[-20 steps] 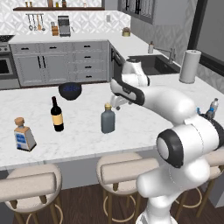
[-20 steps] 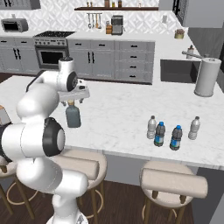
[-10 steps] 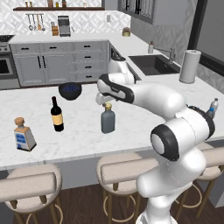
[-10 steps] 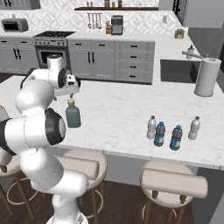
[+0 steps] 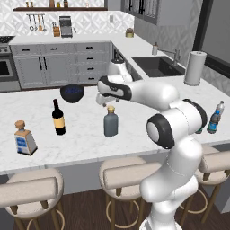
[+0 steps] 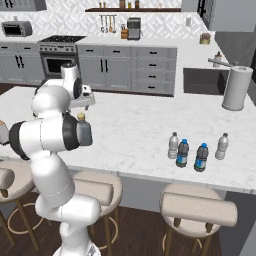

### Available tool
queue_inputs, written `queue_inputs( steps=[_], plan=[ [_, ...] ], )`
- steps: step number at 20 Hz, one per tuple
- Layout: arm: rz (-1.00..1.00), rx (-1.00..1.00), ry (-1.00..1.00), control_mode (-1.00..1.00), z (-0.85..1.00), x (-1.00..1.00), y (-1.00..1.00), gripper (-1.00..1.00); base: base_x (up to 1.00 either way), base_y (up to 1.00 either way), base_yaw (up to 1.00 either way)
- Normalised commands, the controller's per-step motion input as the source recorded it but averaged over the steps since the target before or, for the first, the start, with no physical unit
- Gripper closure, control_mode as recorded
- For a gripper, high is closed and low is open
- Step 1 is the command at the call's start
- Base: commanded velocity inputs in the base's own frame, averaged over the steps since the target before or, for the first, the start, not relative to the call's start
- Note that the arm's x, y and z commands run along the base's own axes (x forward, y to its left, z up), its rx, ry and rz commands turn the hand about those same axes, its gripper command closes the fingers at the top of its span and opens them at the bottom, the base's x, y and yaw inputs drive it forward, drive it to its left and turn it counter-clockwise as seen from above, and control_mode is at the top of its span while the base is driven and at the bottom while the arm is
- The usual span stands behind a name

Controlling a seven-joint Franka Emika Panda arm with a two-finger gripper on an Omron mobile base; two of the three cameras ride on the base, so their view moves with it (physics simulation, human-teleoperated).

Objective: Move the plastic bottles in the middle to the plastics group, and the glass bottles in the middle to the glass group.

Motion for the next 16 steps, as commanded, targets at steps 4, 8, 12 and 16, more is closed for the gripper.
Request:
queue_inputs(
  steps=[4,8,12,16],
  plan=[
    [0.0,0.0,0.05,-1.0,-0.18,0.05,0.02,-1.0,0.0,0.0,0.0],
    [0.0,0.0,0.06,-1.0,-0.18,0.04,0.03,-1.0,0.0,0.0,0.0],
    [0.0,0.0,0.09,-1.0,-0.24,0.0,0.0,-1.0,0.0,0.0,0.0],
    [-0.01,0.0,0.08,-1.0,-0.18,0.0,0.0,-1.0,0.0,0.0,0.0]
  ],
)
